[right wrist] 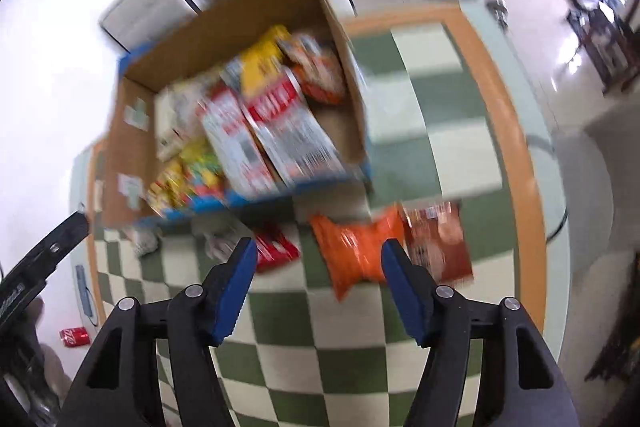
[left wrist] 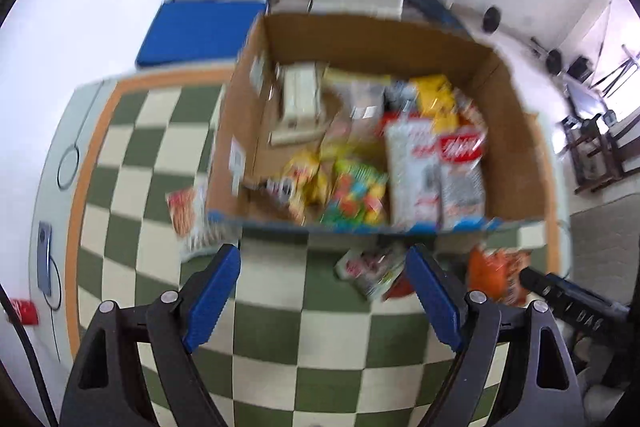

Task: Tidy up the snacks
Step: 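Grasp the orange chip bag with the right tool while the left grasps the small red bag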

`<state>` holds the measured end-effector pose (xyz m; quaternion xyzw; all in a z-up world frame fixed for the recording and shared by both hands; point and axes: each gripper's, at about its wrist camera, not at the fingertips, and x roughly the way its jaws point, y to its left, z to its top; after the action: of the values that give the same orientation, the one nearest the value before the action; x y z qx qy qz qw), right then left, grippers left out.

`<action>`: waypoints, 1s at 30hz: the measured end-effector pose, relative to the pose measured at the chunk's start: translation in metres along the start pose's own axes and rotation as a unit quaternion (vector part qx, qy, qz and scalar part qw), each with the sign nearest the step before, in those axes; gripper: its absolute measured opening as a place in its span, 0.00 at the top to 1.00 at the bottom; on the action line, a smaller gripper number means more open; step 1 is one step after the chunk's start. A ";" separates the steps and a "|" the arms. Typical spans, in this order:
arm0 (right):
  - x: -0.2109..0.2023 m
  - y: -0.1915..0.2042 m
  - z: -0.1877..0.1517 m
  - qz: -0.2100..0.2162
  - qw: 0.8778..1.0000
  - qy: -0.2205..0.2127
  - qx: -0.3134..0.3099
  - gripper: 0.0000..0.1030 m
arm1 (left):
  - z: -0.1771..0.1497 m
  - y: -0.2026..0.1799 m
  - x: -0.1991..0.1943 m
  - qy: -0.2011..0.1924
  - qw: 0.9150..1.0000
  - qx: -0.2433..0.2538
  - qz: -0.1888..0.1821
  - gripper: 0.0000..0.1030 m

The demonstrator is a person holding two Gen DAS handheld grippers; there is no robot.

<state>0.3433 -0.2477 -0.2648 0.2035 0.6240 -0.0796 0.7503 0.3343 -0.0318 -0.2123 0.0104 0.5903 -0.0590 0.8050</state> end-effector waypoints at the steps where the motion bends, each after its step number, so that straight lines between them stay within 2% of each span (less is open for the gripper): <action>1: 0.009 -0.004 -0.002 -0.005 1.000 0.006 0.004 0.34 | -0.006 -0.001 0.012 0.015 1.000 0.002 -0.001 0.18; 4: 0.036 -0.014 -0.007 -0.019 0.999 0.026 0.010 0.34 | -0.020 -0.012 0.036 0.040 0.999 0.022 -0.007 0.18; 9: 0.064 -0.019 -0.007 -0.030 0.998 0.048 0.010 0.34 | -0.034 -0.043 0.058 0.050 0.995 0.078 -0.027 0.18; 12: 0.083 -0.018 -0.003 -0.031 0.997 0.068 0.001 0.34 | -0.038 -0.057 0.067 0.052 0.993 0.103 -0.020 0.18; 16: 0.107 -0.011 0.002 -0.078 0.993 0.080 -0.033 0.33 | -0.042 -0.067 0.076 0.058 0.991 0.123 -0.017 0.18; 18: 0.106 -0.014 0.000 -0.082 0.994 0.070 -0.035 0.42 | -0.045 -0.075 0.080 0.058 0.988 0.140 -0.010 0.18; 20: 0.101 -0.020 -0.002 -0.068 0.995 0.061 -0.027 0.46 | -0.049 -0.083 0.084 0.057 0.986 0.157 -0.007 0.18; 27: 0.084 -0.059 -0.015 -0.047 0.997 0.058 0.021 0.47 | -0.050 -0.126 0.096 0.039 0.978 0.203 0.001 0.18; 28: 0.083 -0.063 -0.017 -0.048 0.997 0.058 0.025 0.47 | -0.050 -0.134 0.099 0.036 0.977 0.212 0.004 0.19; 29: 0.083 -0.065 -0.018 -0.048 0.997 0.058 0.026 0.47 | -0.051 -0.140 0.101 0.032 0.975 0.218 0.006 0.24; 30: 0.083 -0.067 -0.018 -0.048 0.997 0.058 0.027 0.47 | -0.052 -0.146 0.103 0.031 0.974 0.226 0.009 0.43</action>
<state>0.3189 -0.2895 -0.3613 0.1976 0.6734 -0.1206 0.7021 0.2998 -0.1805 -0.3184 0.1991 0.5863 -0.1836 0.7635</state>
